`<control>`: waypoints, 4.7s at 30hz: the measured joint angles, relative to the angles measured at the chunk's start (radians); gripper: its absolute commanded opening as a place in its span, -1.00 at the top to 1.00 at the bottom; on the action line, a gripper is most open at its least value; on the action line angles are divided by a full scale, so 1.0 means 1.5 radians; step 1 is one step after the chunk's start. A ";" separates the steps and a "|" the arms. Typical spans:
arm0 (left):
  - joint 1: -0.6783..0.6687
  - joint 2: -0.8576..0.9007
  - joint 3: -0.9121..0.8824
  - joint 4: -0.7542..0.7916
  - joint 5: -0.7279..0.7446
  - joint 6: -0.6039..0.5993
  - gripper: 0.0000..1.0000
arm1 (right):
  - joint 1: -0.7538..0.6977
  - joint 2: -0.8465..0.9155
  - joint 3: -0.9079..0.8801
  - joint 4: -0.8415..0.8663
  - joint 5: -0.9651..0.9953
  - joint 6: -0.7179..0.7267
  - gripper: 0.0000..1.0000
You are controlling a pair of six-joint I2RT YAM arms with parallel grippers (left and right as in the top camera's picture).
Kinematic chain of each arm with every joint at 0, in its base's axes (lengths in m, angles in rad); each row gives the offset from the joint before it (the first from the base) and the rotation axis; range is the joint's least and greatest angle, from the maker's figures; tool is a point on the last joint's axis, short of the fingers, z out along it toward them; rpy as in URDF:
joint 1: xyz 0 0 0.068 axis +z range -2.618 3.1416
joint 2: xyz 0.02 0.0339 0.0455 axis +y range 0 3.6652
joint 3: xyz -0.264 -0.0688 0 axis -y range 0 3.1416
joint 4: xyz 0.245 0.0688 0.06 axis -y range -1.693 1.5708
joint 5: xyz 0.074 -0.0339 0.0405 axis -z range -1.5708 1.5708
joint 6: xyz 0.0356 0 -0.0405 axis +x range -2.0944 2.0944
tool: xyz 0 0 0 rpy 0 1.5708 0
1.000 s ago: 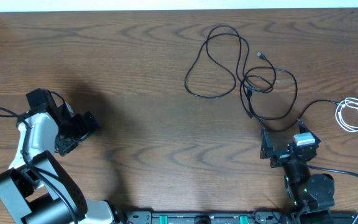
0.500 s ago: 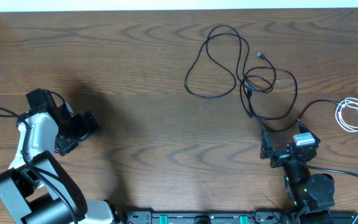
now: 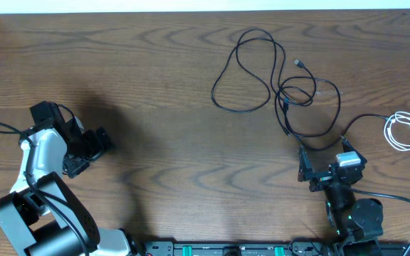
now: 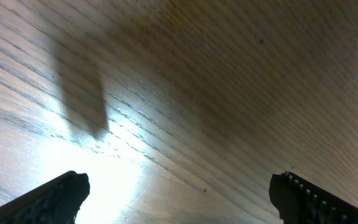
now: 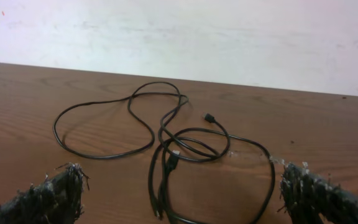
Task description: Untangle cables
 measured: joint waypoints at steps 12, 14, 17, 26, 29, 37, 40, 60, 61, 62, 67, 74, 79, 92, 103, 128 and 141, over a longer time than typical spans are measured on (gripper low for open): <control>-0.005 -0.245 -0.001 0.002 -0.002 0.000 -0.96 | 0.000 0.000 0.000 0.000 0.000 0.000 -0.98; -0.023 -0.298 -0.001 0.002 -0.005 0.000 -0.96 | 0.000 0.000 0.000 0.000 0.000 0.000 -0.99; -0.078 -0.349 -0.001 0.002 -0.006 0.000 -0.96 | 0.000 0.000 0.000 0.000 0.000 0.000 -0.99; -0.301 -0.375 -0.001 0.001 -0.004 0.000 -0.96 | 0.000 0.000 0.000 0.000 0.000 0.000 -0.98; -0.346 -0.375 -0.001 0.001 -0.004 0.000 -0.96 | 0.000 0.000 0.000 0.000 0.000 0.000 -0.99; -0.365 -0.375 -0.004 -0.009 -0.007 0.001 -0.96 | 0.000 0.000 0.000 0.000 0.000 0.000 -0.98; -0.365 -0.376 -0.040 0.045 -0.010 0.006 -0.96 | 0.000 0.000 0.000 0.000 0.000 0.000 -0.98; -0.365 -0.375 -0.515 0.686 0.009 0.016 -0.96 | 0.000 0.000 0.000 0.000 0.000 0.000 -0.98; -0.365 -0.376 -0.535 0.699 0.008 0.015 -0.96 | 0.000 0.000 0.000 0.000 0.000 0.000 -0.98; -0.365 -0.376 -0.558 0.718 0.009 0.015 -0.96 | 0.000 0.000 0.000 0.000 0.000 0.000 -0.99; -0.365 -0.399 -0.630 0.763 0.008 0.019 -0.96 | 0.000 0.000 0.000 0.000 0.000 0.000 -0.99; -0.365 -0.547 -0.632 0.613 0.007 0.020 -0.96 | 0.000 0.000 0.000 0.000 0.000 -0.001 -0.99; -0.365 -0.717 -0.629 0.482 0.002 0.020 -0.96 | -0.001 -0.001 0.000 0.001 0.000 -0.002 -0.98; -0.365 -1.071 -0.621 0.468 -0.004 0.023 -0.96 | -0.001 -0.001 0.000 0.000 -0.001 -0.002 -0.98; -0.365 -1.078 -0.621 0.468 -0.007 0.033 -0.96 | -0.001 -0.001 0.000 0.000 -0.001 -0.002 -0.98; -0.365 -1.079 -0.621 0.468 -0.007 0.035 -0.96 | -0.001 -0.001 0.000 0.000 -0.001 -0.002 -0.98; -0.365 -1.079 -0.621 0.468 -0.007 0.035 -0.96 | -0.001 -0.001 0.000 0.000 -0.001 -0.002 -0.98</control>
